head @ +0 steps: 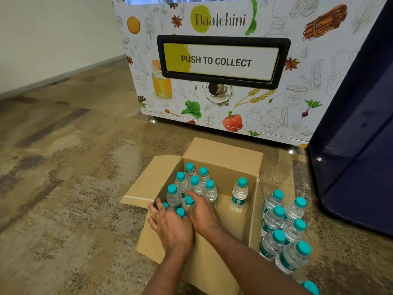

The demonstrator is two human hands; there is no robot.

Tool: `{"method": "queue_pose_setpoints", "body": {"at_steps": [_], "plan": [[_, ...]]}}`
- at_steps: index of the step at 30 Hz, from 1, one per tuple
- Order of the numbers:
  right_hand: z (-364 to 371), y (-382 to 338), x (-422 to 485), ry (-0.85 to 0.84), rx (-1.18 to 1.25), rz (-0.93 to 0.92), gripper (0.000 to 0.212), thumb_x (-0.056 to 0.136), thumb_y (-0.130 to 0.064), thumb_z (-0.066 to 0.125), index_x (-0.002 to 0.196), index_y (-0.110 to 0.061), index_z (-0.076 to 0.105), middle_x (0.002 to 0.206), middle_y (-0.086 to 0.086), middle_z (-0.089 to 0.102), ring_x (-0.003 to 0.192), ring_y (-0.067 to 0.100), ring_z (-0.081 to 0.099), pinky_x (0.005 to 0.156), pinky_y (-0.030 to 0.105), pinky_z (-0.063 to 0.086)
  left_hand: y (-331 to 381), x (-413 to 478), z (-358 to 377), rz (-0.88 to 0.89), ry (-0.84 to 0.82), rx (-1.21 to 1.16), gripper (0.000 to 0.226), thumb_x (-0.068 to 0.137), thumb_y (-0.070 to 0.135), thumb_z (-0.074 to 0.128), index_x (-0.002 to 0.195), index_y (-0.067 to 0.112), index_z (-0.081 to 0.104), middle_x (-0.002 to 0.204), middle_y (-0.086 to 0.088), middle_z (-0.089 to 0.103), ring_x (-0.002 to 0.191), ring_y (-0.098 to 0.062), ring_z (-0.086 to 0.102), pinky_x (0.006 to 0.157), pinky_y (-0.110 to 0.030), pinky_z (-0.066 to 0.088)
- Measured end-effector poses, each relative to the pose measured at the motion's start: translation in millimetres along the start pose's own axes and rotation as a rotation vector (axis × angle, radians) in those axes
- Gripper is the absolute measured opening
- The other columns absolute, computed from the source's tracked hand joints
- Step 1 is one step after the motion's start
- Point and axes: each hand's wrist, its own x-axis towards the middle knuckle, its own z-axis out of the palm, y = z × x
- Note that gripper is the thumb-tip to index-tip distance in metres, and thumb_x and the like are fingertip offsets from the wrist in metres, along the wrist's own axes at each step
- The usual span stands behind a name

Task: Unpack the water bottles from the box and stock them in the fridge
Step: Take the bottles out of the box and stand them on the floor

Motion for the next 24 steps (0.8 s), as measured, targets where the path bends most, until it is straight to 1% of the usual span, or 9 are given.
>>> {"method": "queue_pose_setpoints", "body": {"at_steps": [2, 5, 10, 12, 14, 16, 18, 21, 24], "plan": [[0, 0, 0, 0.004, -0.003, 0.029, 0.044, 0.089, -0.015, 0.065, 0.129, -0.030, 0.054, 0.130, -0.008, 0.060, 0.119, 0.013, 0.056, 0.100, 0.029, 0.048, -2, 0, 3, 0.009, -0.006, 0.001, 0.041, 0.097, 0.021, 0.064, 0.134, 0.004, 0.062, 0.169, -0.016, 0.022, 0.160, -0.031, -0.005, 0.129, -0.049, -0.004], [1, 0, -3, 0.023, -0.026, 0.054, 0.044, 0.090, -0.020, 0.065, 0.130, -0.030, 0.051, 0.129, -0.005, 0.061, 0.116, 0.015, 0.058, 0.097, 0.032, 0.050, -2, 1, 5, 0.015, -0.032, 0.043, 0.041, 0.099, 0.022, 0.063, 0.135, 0.002, 0.058, 0.170, -0.018, 0.018, 0.159, -0.034, -0.008, 0.128, -0.052, -0.006], [-16, 0, -20, 0.092, -0.035, 0.015, 0.037, 0.095, -0.019, 0.057, 0.131, -0.024, 0.049, 0.125, 0.000, 0.061, 0.108, 0.017, 0.058, 0.083, 0.024, 0.045, -3, 2, 5, 0.048, -0.070, 0.033, 0.037, 0.101, 0.021, 0.059, 0.134, 0.004, 0.055, 0.172, -0.017, 0.010, 0.159, -0.036, -0.010, 0.127, -0.057, -0.007], [-23, 2, -33, 0.120, 0.012, -0.014, 0.040, 0.097, -0.019, 0.056, 0.135, -0.024, 0.047, 0.128, 0.002, 0.060, 0.115, 0.020, 0.058, 0.086, 0.025, 0.047, -3, 2, 5, 0.072, -0.089, 0.025, 0.037, 0.103, 0.022, 0.057, 0.135, 0.004, 0.054, 0.172, -0.016, 0.008, 0.159, -0.035, -0.011, 0.124, -0.059, -0.011], [-31, 1, -46, 0.147, 0.050, -0.022, 0.047, 0.097, -0.021, 0.055, 0.142, -0.029, 0.043, 0.139, -0.003, 0.054, 0.125, 0.015, 0.053, 0.097, 0.027, 0.048, -3, 2, 3, 0.100, -0.111, 0.007, 0.036, 0.104, 0.019, 0.054, 0.137, 0.005, 0.053, 0.173, -0.014, 0.007, 0.159, -0.033, -0.011, 0.121, -0.063, -0.013], [-39, -1, -59, 0.184, 0.091, -0.058, 0.047, 0.097, -0.024, 0.055, 0.142, -0.032, 0.042, 0.140, -0.006, 0.054, 0.125, 0.011, 0.052, 0.100, 0.026, 0.047, -5, -1, -1, 0.155, -0.108, -0.025, 0.036, 0.105, 0.018, 0.051, 0.138, 0.004, 0.052, 0.173, -0.013, 0.010, 0.160, -0.031, -0.009, 0.121, -0.065, -0.013], [-48, -3, -70, 0.240, 0.141, -0.104, 0.045, 0.096, -0.026, 0.055, 0.140, -0.030, 0.046, 0.135, -0.005, 0.059, 0.122, 0.011, 0.055, 0.102, 0.030, 0.047, -6, -7, -6, 0.263, -0.065, -0.052, 0.038, 0.106, 0.018, 0.050, 0.141, 0.004, 0.051, 0.171, -0.013, 0.019, 0.160, -0.029, -0.002, 0.124, -0.065, -0.007], [-68, -7, -86, 0.322, 0.232, -0.122, 0.043, 0.094, -0.037, 0.055, 0.136, -0.030, 0.048, 0.124, -0.008, 0.064, 0.114, 0.007, 0.059, 0.097, 0.035, 0.050, 5, -21, -20, 0.461, 0.054, -0.116, 0.041, 0.105, 0.017, 0.054, 0.144, 0.005, 0.051, 0.160, -0.014, 0.043, 0.158, -0.029, 0.018, 0.126, -0.063, 0.009], [-103, -15, -106, 0.418, 0.333, -0.136, 0.032, 0.094, -0.033, 0.060, 0.125, -0.033, 0.054, 0.109, -0.013, 0.067, 0.100, 0.001, 0.063, 0.086, 0.029, 0.055, 29, -36, -40, 0.704, 0.156, -0.181, 0.036, 0.106, 0.022, 0.051, 0.138, 0.007, 0.054, 0.143, -0.012, 0.057, 0.144, -0.029, 0.041, 0.113, -0.056, 0.030]]}}
